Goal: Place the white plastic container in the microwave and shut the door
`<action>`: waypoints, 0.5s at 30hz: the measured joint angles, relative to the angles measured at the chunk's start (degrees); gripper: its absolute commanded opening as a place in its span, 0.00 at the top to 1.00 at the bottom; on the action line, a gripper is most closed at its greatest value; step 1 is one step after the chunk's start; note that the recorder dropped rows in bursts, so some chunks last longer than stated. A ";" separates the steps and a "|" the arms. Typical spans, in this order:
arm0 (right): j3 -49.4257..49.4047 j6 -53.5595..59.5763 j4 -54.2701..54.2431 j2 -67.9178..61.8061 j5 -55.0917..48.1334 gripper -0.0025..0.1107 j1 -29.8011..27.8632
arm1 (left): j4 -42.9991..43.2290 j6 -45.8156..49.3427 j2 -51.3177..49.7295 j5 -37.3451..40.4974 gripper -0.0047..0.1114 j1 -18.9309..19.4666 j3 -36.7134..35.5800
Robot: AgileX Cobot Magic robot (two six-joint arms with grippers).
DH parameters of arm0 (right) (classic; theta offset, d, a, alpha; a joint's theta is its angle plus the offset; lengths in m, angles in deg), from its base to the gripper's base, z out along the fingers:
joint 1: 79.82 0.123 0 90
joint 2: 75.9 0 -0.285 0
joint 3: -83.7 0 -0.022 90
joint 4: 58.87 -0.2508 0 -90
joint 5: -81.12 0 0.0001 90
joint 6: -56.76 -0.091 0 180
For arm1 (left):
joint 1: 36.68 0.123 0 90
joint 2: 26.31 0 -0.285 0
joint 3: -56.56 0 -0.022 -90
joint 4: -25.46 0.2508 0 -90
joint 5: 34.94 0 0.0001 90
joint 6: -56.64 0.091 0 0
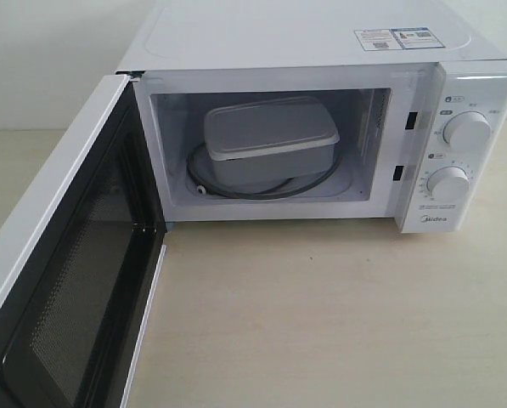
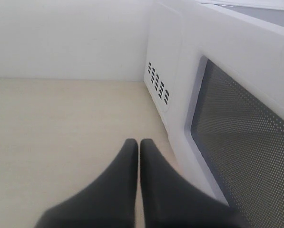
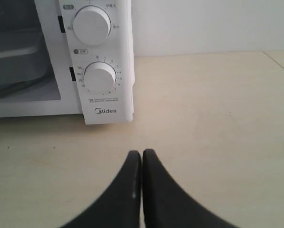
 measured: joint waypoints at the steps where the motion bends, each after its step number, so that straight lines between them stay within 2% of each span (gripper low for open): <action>1: -0.04 -0.47 0.13 0.00 -0.49 0.98 0.00 | 0.00 0.00 0.00 0.00 0.93 0.00 0.00; 15: -0.26 -1.43 0.35 0.00 -1.09 0.98 0.00 | 0.00 0.00 0.00 0.00 0.93 0.00 0.00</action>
